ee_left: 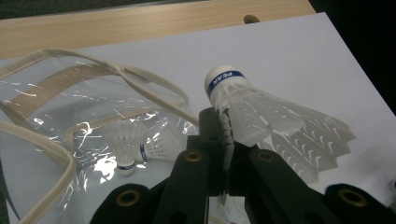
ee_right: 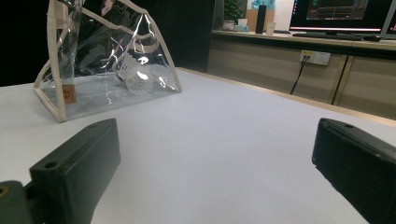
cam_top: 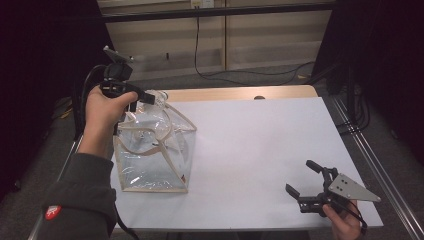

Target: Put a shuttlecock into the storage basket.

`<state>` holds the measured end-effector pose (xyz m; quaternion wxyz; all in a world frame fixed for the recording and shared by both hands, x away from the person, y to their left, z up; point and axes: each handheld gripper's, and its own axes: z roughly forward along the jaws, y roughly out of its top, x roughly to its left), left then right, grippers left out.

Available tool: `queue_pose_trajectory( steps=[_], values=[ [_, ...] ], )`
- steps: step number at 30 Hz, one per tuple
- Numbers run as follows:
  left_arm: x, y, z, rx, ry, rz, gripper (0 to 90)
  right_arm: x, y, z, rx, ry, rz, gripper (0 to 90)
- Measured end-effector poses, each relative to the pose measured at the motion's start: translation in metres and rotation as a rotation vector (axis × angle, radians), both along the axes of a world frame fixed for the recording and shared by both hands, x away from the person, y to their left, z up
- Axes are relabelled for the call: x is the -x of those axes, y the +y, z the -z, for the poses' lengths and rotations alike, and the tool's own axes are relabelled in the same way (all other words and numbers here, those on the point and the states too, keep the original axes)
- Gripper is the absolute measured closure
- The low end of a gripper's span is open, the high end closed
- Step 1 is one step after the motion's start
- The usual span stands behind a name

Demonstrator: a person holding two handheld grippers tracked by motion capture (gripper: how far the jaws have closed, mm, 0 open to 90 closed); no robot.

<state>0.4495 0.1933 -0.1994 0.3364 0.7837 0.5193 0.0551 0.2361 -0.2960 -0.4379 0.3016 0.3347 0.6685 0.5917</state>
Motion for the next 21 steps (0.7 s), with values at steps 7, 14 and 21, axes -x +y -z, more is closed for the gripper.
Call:
queue_pose_trajectory(
  steps=[7, 14, 21],
  values=[
    [0.000, 0.005, 0.001, -0.008, 0.000, -0.009, 89.3, 0.000, 0.000, 0.000, 0.001, 0.000, 0.000, 0.8],
    [0.000, 0.009, 0.002, -0.011, -0.003, -0.027, 89.3, 0.000, 0.000, 0.000, 0.002, 0.000, -0.001, 0.9],
    [0.000, 0.013, 0.004, -0.016, -0.004, -0.035, 89.3, 0.000, 0.000, 0.000, 0.002, 0.003, -0.002, 0.9]
  ],
)
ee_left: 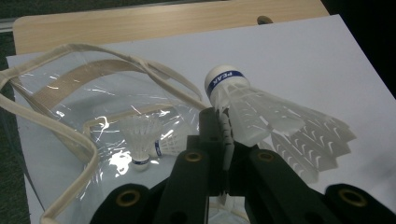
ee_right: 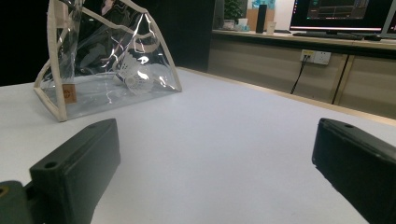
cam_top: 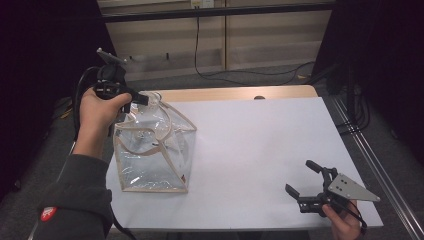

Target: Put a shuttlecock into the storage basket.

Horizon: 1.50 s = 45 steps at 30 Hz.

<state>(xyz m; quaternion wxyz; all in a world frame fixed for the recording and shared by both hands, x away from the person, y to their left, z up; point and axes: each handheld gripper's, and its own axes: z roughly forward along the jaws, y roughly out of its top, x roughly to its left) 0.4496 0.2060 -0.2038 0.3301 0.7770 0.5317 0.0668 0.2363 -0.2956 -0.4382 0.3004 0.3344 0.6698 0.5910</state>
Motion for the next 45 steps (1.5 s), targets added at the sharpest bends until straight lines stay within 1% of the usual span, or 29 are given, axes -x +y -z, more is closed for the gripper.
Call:
queue_pose_trajectory(
  steps=[1, 12, 14, 19, 21, 23, 26, 30, 35, 39, 40, 43, 45],
  values=[
    [0.000, 0.000, 0.001, -0.003, 0.006, 0.003, 89.3, 0.000, 0.000, 0.000, 0.001, 0.000, 0.000, 0.8],
    [0.001, 0.004, 0.006, -0.016, 0.020, -0.008, 89.2, 0.000, 0.000, 0.000, 0.000, -0.003, 0.001, 0.8],
    [0.001, 0.006, 0.008, -0.019, 0.024, -0.001, 89.1, 0.000, 0.000, 0.000, -0.001, -0.003, 0.000, 0.8],
    [0.001, 0.006, 0.010, -0.020, 0.028, -0.020, 88.9, 0.000, 0.000, 0.000, 0.002, -0.002, -0.001, 0.8],
    [0.001, 0.007, 0.011, -0.024, 0.032, -0.017, 88.8, 0.000, 0.000, 0.000, 0.002, -0.003, -0.002, 0.9],
    [0.001, 0.007, 0.012, -0.030, 0.031, -0.026, 88.6, 0.000, 0.000, 0.000, 0.001, -0.004, 0.000, 0.8],
    [0.001, 0.008, 0.013, -0.028, 0.032, -0.028, 88.3, 0.000, 0.000, 0.000, 0.000, -0.003, -0.001, 0.8],
    [0.000, 0.009, 0.014, -0.033, 0.040, -0.020, 88.0, 0.000, 0.000, 0.000, 0.001, -0.004, -0.001, 0.8],
    [0.000, 0.008, 0.015, -0.031, 0.043, -0.027, 87.4, 0.000, 0.000, 0.000, 0.001, -0.003, 0.000, 0.8],
    [0.000, 0.010, 0.017, -0.040, 0.047, -0.026, 87.3, 0.000, 0.000, 0.000, 0.000, -0.002, 0.000, 0.8],
    [0.000, 0.010, 0.018, -0.039, 0.045, -0.033, 87.2, 0.000, 0.000, 0.000, 0.000, -0.003, -0.001, 0.8],
    [-0.001, 0.012, 0.019, -0.040, 0.054, -0.032, 87.0, 0.000, 0.000, 0.000, 0.000, -0.002, -0.001, 0.8],
    [-0.002, 0.012, 0.020, -0.036, 0.053, -0.035, 86.7, 0.000, 0.000, 0.000, 0.001, -0.001, -0.003, 0.8]
  ],
)
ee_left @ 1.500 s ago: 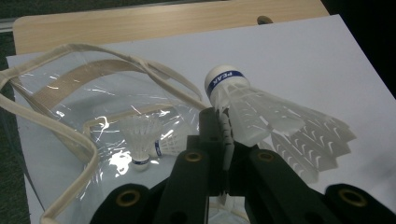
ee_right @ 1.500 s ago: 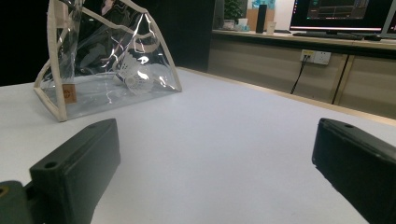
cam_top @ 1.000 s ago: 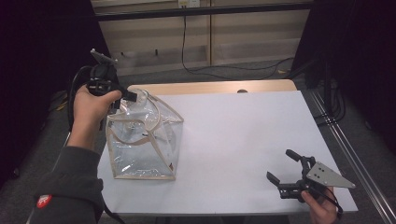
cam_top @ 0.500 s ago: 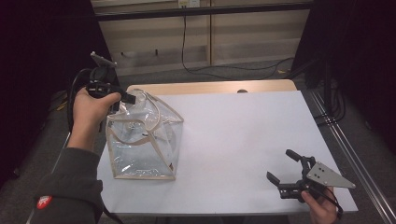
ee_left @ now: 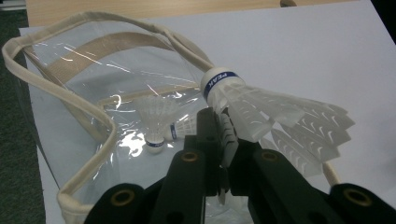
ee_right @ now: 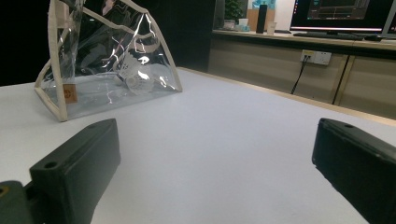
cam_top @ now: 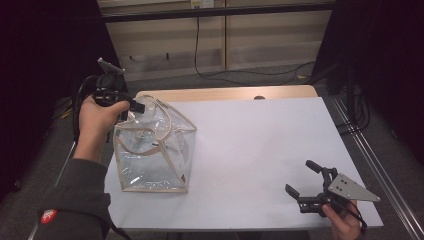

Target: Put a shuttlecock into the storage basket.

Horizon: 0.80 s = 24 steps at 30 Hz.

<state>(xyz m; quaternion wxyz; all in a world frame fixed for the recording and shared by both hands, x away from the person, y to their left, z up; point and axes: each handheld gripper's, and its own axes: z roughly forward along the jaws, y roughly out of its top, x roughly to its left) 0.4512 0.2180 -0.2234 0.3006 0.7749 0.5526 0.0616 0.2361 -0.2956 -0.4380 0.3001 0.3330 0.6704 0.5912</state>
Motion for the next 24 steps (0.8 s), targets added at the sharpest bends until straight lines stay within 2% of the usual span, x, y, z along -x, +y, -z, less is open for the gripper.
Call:
queue_pose_trajectory(
  steps=[13, 24],
  values=[
    [-0.0028, 0.0021, 0.0068, 0.000, -0.004, -0.028, 88.6, 0.0000, 0.0001, 0.0001, -0.001, 0.001, -0.001, 0.8],
    [-0.0001, -0.0009, 0.0041, 0.030, -0.001, 0.013, 84.2, 0.0001, 0.0001, 0.0002, 0.000, 0.001, -0.001, 0.9]
  ],
)
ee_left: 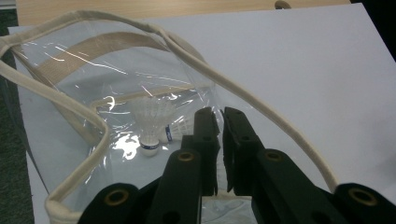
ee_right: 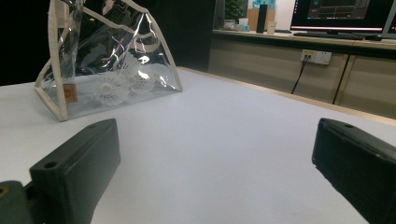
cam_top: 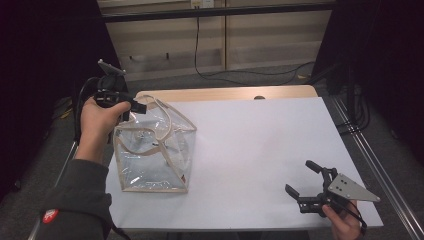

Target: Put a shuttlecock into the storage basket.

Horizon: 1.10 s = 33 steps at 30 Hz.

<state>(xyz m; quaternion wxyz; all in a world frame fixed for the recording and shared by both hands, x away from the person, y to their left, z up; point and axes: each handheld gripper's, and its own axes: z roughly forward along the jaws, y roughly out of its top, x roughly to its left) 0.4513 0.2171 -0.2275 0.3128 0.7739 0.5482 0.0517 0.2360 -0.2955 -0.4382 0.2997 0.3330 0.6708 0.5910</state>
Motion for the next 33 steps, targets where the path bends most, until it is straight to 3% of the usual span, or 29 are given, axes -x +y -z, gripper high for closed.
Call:
queue_pose_trajectory(
  steps=[22, 33],
  values=[
    [0.007, -0.011, -0.005, 0.049, 0.004, 0.112, 70.9, 0.002, -0.004, 0.000, 0.000, -0.003, 0.010, 0.8],
    [0.013, -0.017, -0.006, 0.080, 0.016, 0.189, 54.0, 0.003, -0.004, 0.000, 0.000, -0.002, 0.012, 0.8]
  ],
)
